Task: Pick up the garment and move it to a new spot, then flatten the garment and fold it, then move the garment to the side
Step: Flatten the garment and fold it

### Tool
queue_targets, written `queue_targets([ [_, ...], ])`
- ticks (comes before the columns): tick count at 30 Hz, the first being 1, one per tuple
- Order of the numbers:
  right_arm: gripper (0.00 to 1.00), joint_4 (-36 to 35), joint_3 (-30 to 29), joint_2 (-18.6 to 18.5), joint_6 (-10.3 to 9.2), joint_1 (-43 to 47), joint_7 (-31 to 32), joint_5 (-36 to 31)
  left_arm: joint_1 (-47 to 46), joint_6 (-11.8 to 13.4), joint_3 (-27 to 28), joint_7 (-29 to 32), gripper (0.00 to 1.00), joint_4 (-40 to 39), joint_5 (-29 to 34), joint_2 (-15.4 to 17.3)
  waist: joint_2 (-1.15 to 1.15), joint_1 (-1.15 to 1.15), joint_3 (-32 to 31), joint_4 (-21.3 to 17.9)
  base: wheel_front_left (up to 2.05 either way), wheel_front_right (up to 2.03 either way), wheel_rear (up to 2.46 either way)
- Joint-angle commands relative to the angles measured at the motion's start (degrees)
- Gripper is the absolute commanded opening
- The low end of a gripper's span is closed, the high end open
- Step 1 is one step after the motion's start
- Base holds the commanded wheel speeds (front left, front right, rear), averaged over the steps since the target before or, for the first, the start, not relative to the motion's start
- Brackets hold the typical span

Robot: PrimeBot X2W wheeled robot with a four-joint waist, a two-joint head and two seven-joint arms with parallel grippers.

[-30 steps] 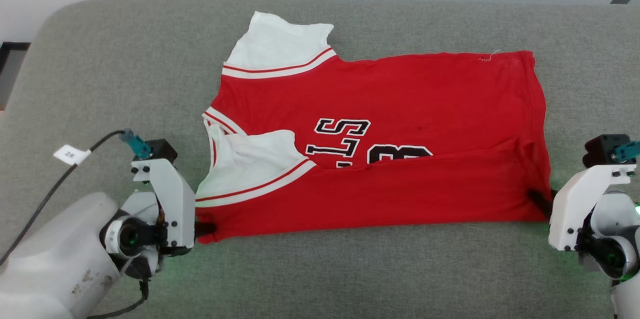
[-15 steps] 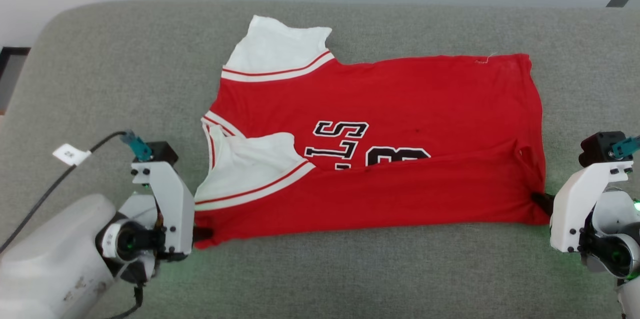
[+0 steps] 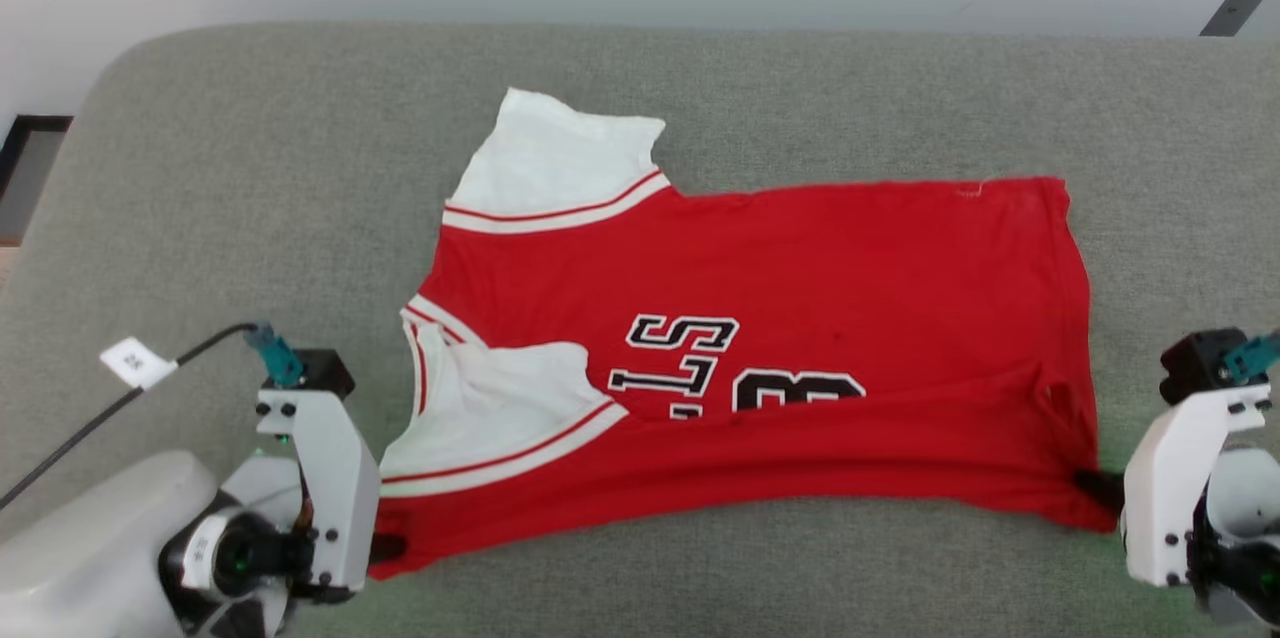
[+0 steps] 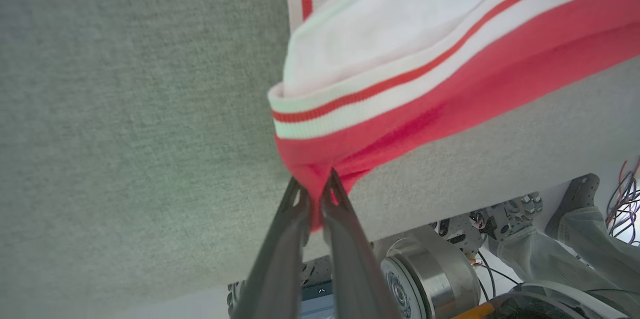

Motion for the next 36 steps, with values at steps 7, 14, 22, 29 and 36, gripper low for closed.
queue_targets([
  [7,0.0,-3.7,-2.7,0.8,-0.08,5.8,2.8,-0.5,3.5,2.1,-0.6,-1.2,0.0,-3.6,0.2,2.3,0.0,0.0,0.0,-0.2,0.0,0.0,0.0],
  [14,0.0,-4.8,-3.2,2.7,-0.08,7.7,3.1,-1.3,4.6,1.6,-1.0,-2.3,0.0,-2.0,0.6,0.9,0.0,0.0,0.2,-0.6,0.0,0.0,0.0],
  [22,0.74,-4.2,-2.7,3.3,-0.08,7.2,1.0,-2.4,3.5,0.3,-1.0,-3.7,0.56,-0.2,2.0,-0.2,0.0,0.0,-0.5,-0.8,0.0,0.0,0.0],
  [29,1.0,-4.2,-3.4,3.9,-0.08,6.4,-0.8,-2.7,1.0,0.6,-0.4,-3.1,1.0,-1.2,3.2,0.8,0.0,0.0,-1.3,-1.1,0.0,0.0,0.0],
  [36,1.0,-5.6,-4.6,5.3,-0.08,5.4,-3.0,-3.6,-3.7,0.9,1.4,-2.2,1.0,-3.0,4.5,2.7,0.0,0.0,-1.5,-2.4,0.0,0.0,0.0],
])
